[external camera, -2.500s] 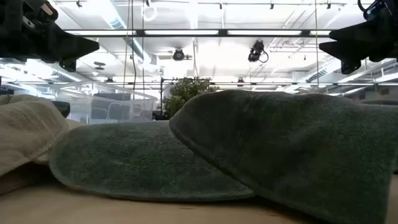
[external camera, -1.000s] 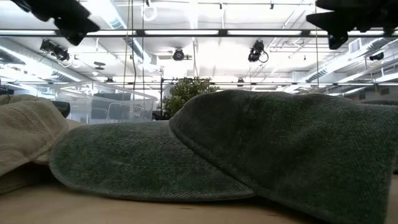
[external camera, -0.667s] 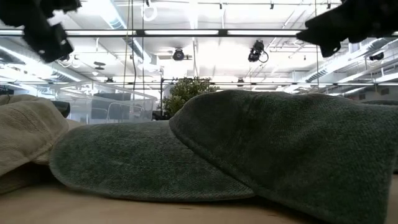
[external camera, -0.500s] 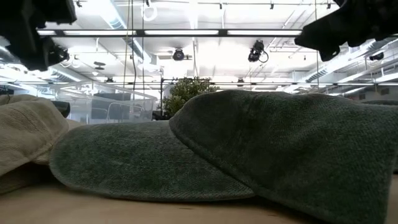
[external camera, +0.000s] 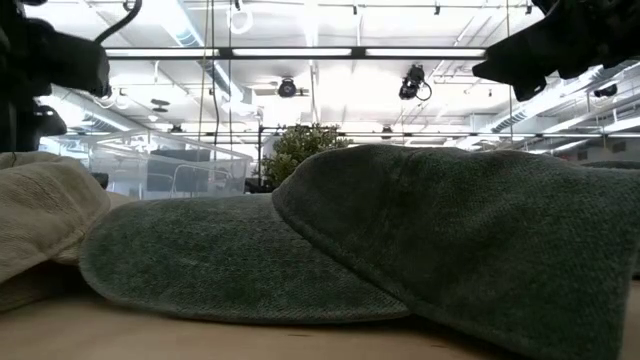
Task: Pick & Place hat
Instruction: Put the left gray cap into the transparent bin
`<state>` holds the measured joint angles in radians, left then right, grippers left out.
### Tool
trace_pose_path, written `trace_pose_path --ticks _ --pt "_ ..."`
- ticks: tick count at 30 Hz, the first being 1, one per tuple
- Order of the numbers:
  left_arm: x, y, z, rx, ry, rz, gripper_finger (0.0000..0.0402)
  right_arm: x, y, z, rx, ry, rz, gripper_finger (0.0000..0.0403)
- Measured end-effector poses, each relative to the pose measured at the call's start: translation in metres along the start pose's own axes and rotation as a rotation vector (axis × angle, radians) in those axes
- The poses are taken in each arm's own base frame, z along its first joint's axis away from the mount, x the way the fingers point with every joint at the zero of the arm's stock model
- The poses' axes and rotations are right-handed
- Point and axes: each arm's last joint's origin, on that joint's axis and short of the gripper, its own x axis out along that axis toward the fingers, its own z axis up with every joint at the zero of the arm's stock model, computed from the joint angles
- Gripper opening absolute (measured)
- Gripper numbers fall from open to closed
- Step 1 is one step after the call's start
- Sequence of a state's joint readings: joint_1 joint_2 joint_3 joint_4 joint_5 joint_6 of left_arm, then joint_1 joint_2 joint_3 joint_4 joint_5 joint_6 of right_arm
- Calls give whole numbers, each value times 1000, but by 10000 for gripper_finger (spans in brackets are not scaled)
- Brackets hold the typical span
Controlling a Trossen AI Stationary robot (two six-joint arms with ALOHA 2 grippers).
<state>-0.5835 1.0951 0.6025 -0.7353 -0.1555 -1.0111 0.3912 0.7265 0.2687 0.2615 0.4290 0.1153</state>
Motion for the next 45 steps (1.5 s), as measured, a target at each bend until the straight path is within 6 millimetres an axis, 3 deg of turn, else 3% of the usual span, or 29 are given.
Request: trace_pose_path --ticks 5,24,33,40,45 --pt "9 -2 -1 7 31 35 165 0 0 0 -3 0 0 175" --pt "6 -1 1 41 35 18 165 0 0 3 -58 -27 2 175" --pt "-16 8 8 176 92 196 165 1 -3 7 -40 -61 -17 175" --pt "2 9 0 122 219 81 165 2 -7 7 -14 -58 -44 175" --pt "1 10 1 104 254 58 181 3 -8 6 -14 -53 -53 175"
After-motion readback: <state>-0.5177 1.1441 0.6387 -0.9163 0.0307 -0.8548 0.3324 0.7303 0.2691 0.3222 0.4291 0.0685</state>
